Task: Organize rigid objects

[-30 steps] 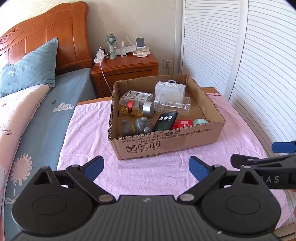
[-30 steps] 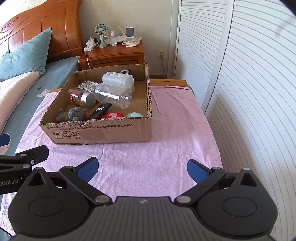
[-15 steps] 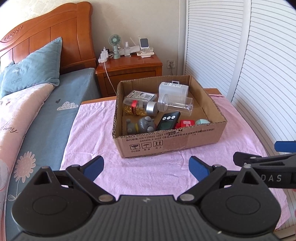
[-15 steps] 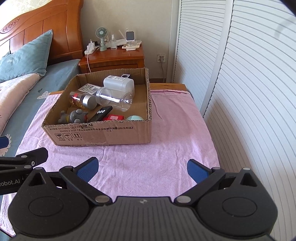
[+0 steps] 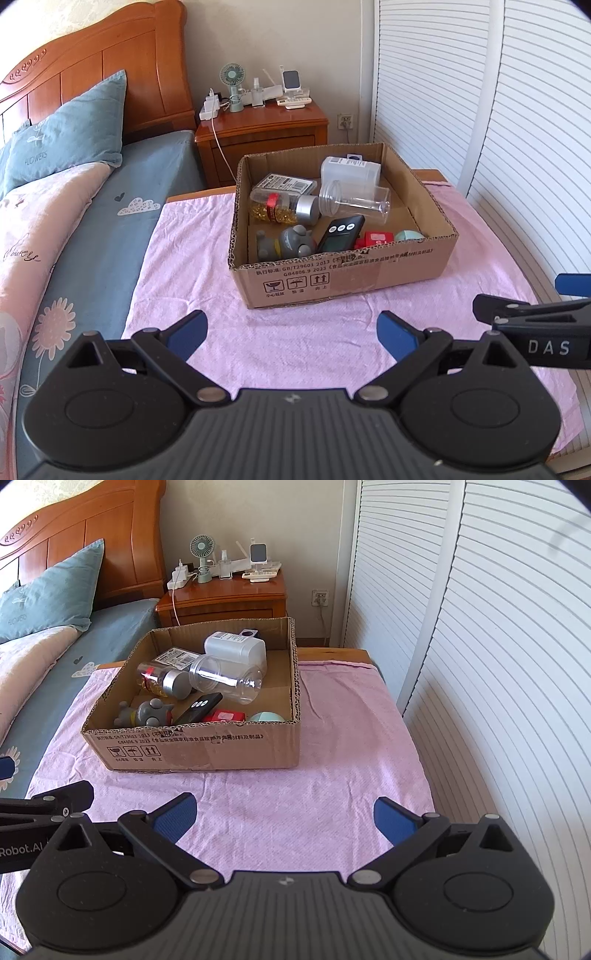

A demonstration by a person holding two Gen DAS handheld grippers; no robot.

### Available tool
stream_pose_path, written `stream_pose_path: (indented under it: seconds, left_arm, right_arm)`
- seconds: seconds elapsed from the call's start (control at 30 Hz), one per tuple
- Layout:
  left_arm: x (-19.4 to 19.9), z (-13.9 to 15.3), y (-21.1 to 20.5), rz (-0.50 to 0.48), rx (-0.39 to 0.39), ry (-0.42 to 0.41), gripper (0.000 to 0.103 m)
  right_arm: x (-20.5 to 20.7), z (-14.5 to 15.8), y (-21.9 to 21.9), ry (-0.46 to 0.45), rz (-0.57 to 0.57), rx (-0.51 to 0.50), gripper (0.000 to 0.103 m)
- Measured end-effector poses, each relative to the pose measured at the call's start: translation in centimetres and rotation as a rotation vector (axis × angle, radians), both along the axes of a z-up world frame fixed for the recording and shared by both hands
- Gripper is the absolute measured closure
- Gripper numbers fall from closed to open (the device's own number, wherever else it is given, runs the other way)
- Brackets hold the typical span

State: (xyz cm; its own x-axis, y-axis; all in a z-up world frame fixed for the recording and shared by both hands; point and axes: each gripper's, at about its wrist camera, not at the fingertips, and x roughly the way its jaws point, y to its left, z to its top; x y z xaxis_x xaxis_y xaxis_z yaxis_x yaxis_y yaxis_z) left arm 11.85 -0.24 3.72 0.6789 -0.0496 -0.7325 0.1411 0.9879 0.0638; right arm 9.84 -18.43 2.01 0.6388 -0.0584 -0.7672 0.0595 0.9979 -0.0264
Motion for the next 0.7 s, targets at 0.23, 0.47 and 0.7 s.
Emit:
stream_pose_path:
  seconds: [0.23,0.47,0.7]
  left_arm:
    - [0.05,-0.12,-0.14,-0.001,0.005,0.005,0.005]
    - [-0.09,-0.07,-0.13,-0.013,0.004,0.004,0.005]
    - [-0.18,0.02,-0.07,-0.016,-0.001,0.005,0.005]
  right_arm:
    - [0.03,-0.20,-0.05,0.007,-0.003,-0.007,0.000]
    - [0.04,-0.32,-0.06,0.010,-0.005,-0.009,0.000]
    - [-0.06,-0.25,-0.05,0.007,-0.001,-0.006,0.000]
